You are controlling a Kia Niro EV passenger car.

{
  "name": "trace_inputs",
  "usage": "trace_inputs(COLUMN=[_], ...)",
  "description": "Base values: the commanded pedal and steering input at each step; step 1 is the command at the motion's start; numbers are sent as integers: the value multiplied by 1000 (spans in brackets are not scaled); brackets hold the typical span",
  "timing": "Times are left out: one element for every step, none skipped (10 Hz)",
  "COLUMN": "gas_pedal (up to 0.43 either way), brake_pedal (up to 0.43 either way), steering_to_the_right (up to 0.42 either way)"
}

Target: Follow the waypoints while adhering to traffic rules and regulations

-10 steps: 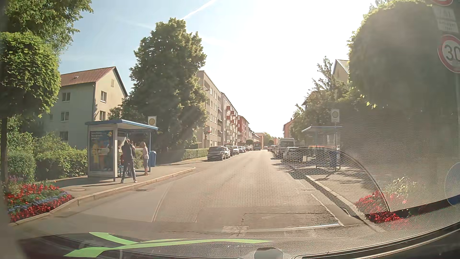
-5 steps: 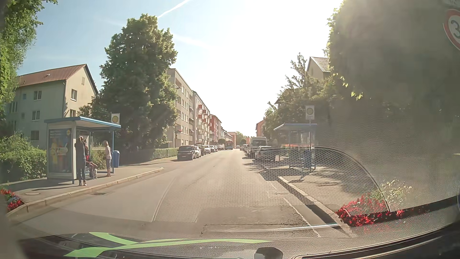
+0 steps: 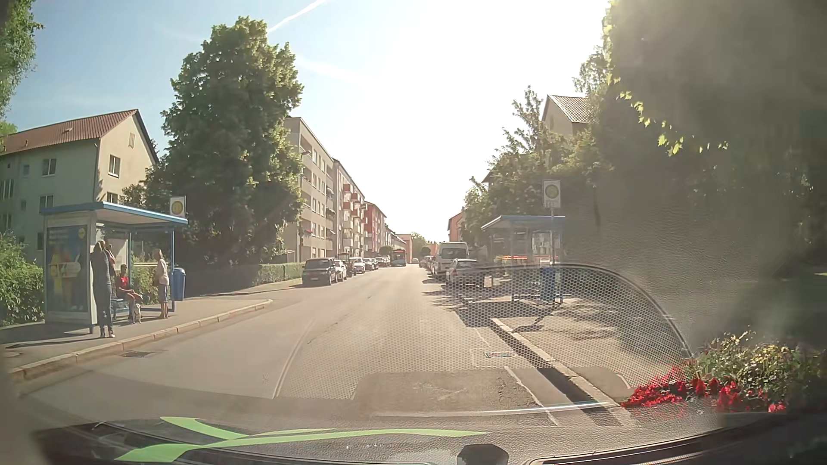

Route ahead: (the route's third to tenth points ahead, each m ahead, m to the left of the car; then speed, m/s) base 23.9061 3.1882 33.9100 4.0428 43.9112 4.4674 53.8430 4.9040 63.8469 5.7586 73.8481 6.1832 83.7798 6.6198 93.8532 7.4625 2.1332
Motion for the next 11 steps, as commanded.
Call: trace_inputs(gas_pedal=[0, 0, 0, 8, 8, 8, 8, 8, 8, 8, 8], brake_pedal=[0, 0, 0, 0, 0, 0, 0, 0, 0, 0, 0], steering_to_the_right=[17, 2, -11, -24, -32, -33, -33, -35, -42, -46, -47])
